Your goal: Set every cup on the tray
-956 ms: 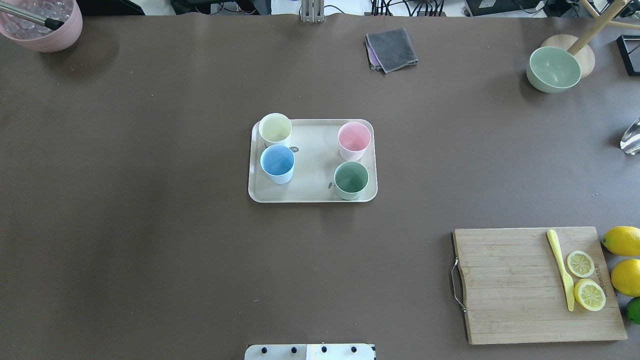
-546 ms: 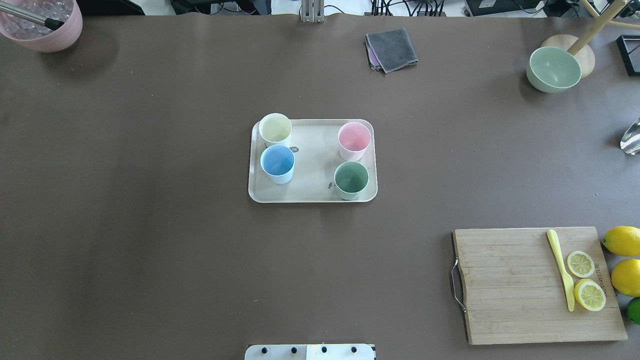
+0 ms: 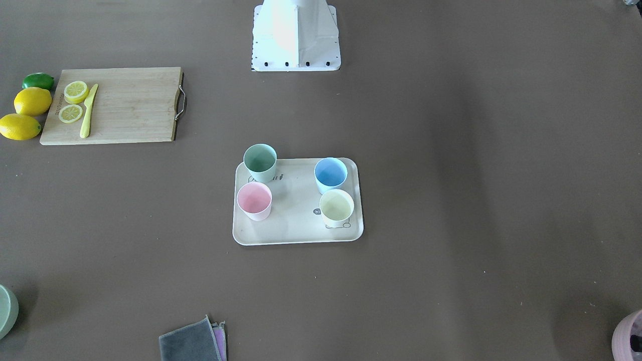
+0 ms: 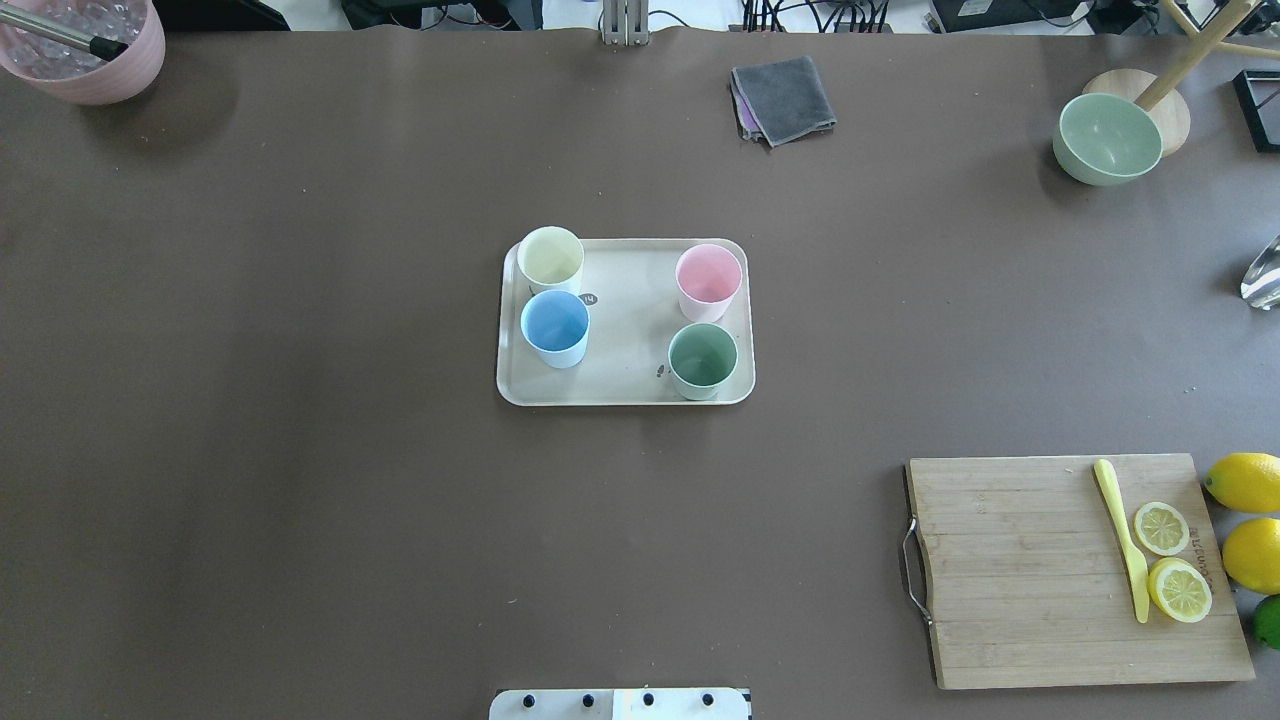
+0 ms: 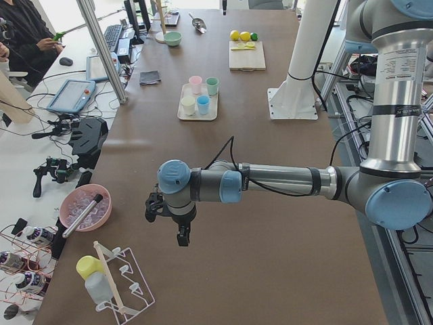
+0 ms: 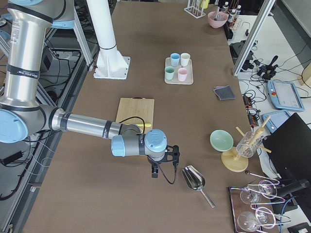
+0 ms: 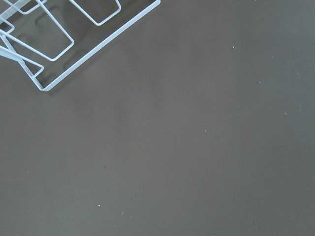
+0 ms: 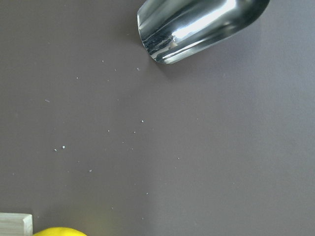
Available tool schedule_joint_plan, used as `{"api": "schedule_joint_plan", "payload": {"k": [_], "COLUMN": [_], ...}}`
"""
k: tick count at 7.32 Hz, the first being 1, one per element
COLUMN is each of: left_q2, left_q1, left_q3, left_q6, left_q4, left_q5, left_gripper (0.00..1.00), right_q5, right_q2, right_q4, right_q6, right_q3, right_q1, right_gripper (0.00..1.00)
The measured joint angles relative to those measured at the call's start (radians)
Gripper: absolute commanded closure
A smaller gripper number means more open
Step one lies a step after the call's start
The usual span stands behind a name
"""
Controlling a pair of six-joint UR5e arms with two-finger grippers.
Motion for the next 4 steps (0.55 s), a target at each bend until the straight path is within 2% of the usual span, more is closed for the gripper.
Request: {"api": "schedule_joint_plan", "payload": {"k": [2, 4], "left_q2": [0.003, -0.005], "left_q1": [0.0, 0.001], "left_q3": [-0.003, -0.002], "left_q6": [-0.001, -0.001], "left_q4": [-0.001, 0.0], "left_q5": [0.002, 0.002], "left_gripper": [0.02, 0.02], "right_q5": [-0.013, -0.038], "right_q2": [0.001, 0.01], "right_q4": [-0.011, -0.12], "right_q6": [0.0, -0.002], "right_q3": [0.006, 0.069], "right_q1": [-0.015, -0.043], "right_gripper": [0.0, 0.0]}}
